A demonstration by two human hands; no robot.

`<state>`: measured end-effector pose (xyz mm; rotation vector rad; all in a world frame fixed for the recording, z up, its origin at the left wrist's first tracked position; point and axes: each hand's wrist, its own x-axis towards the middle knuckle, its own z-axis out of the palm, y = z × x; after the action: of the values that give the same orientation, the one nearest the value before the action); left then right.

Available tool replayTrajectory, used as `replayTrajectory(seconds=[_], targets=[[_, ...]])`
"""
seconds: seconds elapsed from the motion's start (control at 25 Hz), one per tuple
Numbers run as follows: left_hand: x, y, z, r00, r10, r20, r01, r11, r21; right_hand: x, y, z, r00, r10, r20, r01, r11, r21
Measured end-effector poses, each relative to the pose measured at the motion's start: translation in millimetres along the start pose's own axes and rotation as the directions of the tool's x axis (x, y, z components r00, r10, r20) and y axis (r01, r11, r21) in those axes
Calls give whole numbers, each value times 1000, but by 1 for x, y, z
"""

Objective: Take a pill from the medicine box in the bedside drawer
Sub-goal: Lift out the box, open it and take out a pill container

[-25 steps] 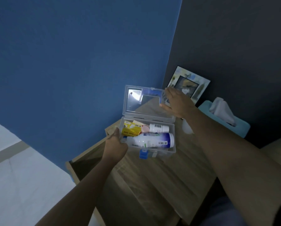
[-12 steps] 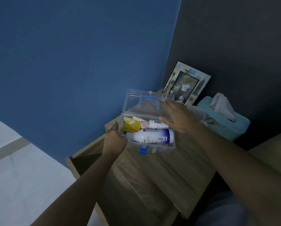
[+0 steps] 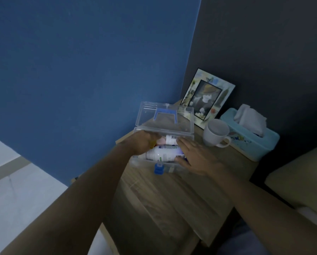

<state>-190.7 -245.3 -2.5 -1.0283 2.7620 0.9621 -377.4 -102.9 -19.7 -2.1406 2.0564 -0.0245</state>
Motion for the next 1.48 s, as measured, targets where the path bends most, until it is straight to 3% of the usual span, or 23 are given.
replayTrajectory(seconds=[0.08, 0.16, 0.32, 0.56, 0.8, 0.92, 1.08, 1.28, 1.48], targets=[[9, -1, 4, 999, -22, 26, 22, 1000, 4, 0, 0, 1, 1000, 0, -7, 0, 1000, 2], [11, -3, 8, 999, 14, 35, -18, 993, 115, 0, 1, 2, 1000, 1, -17, -1, 1000, -5], [6, -9, 6, 988, 145, -44, -132, 964, 232, 0, 1, 4, 999, -2, -33, 2, 1000, 3], [9, -5, 1, 1000, 3, -29, 3, 980, 201, -2, -1, 4, 998, 8, -58, -7, 1000, 23], [2, -6, -1, 992, 36, -122, -12, 980, 196, -1, -2, 1, 999, 12, -44, -11, 1000, 24], [-6, -2, -11, 966, 83, -243, -61, 994, 96, -4, -4, -3, 998, 14, -67, -10, 998, 56], [-26, 25, -29, 931, 57, -360, -125, 978, -169, -7, -13, -19, 989, 20, -149, -3, 994, 113], [-64, 73, -41, 945, 94, -313, -195, 931, -310, -34, -32, -58, 922, 78, -378, 34, 960, 279], [-103, 123, -44, 939, 158, -304, -258, 910, -325, -89, -45, -91, 905, 56, -421, 64, 962, 266]])
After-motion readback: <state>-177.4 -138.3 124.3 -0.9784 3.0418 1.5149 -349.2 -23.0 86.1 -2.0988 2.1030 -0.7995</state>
